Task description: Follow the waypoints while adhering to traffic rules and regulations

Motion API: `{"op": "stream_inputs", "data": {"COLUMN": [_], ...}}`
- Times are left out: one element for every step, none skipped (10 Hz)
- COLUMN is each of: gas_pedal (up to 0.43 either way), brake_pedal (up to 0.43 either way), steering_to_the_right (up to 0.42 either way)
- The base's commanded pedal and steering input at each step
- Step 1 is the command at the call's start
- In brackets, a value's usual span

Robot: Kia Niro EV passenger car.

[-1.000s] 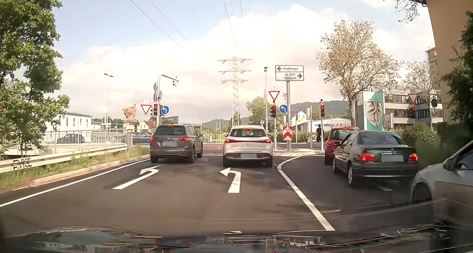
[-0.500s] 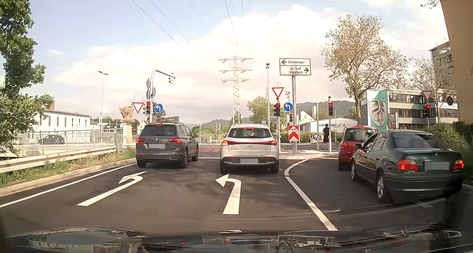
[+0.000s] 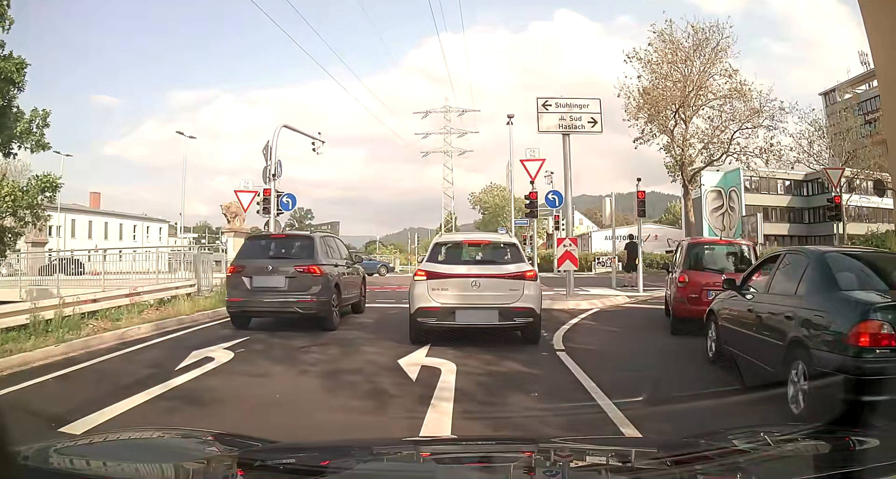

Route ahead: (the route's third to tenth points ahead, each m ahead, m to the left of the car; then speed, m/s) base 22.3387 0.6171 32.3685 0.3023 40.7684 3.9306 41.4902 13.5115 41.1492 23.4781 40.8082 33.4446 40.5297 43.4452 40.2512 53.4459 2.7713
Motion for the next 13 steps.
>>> {"op": "stream_inputs", "data": {"gas_pedal": [0.000, 0.000, 0.000, 0.000, 0.000, 0.000, 0.000, 0.000, 0.000, 0.000, 0.000, 0.000, 0.000], "brake_pedal": [0.134, 0.140, 0.146, 0.146, 0.152, 0.152, 0.152, 0.152, 0.152, 0.152, 0.146, 0.146, 0.146], "steering_to_the_right": [-0.004, -0.001, 0.000, 0.003, 0.003, 0.004, 0.004, 0.004, 0.004, 0.004, 0.004, 0.004, 0.004]}}
